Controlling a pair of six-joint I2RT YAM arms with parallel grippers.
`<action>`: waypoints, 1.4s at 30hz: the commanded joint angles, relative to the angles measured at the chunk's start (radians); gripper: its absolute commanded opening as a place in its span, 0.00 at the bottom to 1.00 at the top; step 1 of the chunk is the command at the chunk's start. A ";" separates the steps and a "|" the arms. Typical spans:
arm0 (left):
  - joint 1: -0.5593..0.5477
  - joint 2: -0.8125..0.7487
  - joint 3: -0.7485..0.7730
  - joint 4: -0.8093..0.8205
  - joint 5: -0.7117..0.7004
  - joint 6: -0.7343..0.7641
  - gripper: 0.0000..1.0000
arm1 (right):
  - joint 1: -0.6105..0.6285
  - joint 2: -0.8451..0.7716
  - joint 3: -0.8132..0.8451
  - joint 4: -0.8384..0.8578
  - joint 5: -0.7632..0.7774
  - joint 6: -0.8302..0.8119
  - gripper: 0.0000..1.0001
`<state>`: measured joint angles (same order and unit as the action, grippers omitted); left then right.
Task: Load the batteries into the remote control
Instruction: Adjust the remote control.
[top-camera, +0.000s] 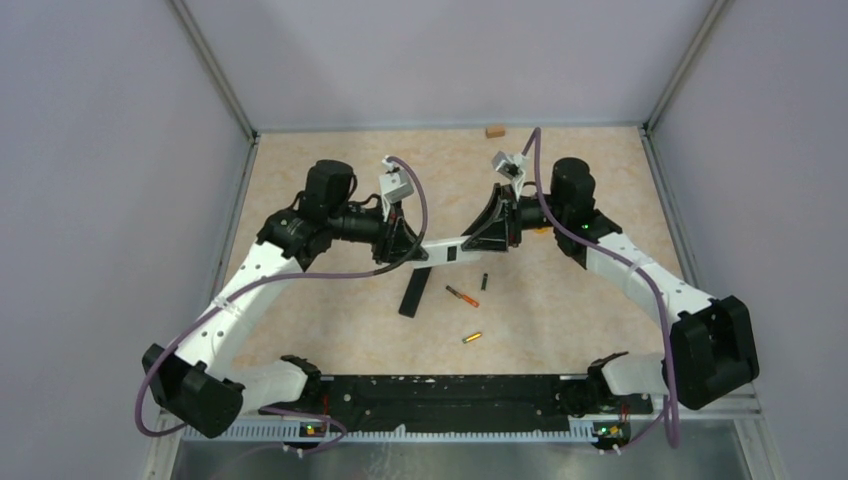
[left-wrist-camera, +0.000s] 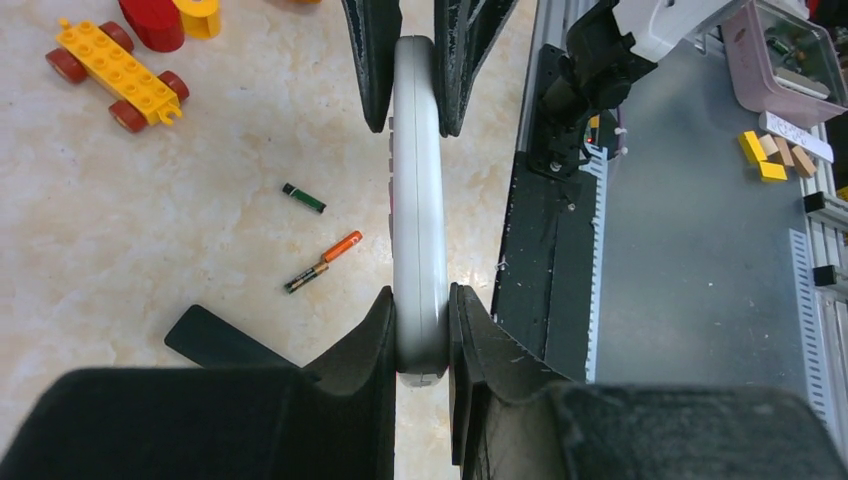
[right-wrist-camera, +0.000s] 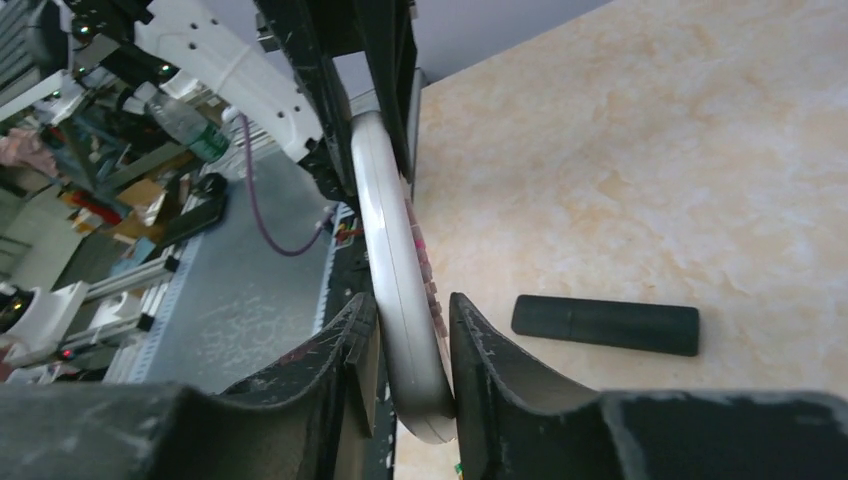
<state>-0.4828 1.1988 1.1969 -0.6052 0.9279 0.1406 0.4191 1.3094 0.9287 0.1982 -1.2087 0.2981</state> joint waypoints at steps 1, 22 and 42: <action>0.004 -0.072 0.018 0.083 0.067 -0.005 0.00 | 0.013 -0.031 0.001 0.133 -0.095 0.069 0.23; 0.029 -0.118 -0.206 0.950 -0.303 -0.936 0.98 | 0.030 0.035 0.053 0.733 0.387 0.814 0.00; 0.029 -0.073 -0.351 1.364 -0.466 -1.193 0.64 | 0.101 0.135 -0.024 0.858 0.571 1.106 0.00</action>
<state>-0.4568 1.1202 0.8471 0.6594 0.4835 -1.0111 0.5140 1.4258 0.9028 0.9600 -0.6186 1.3586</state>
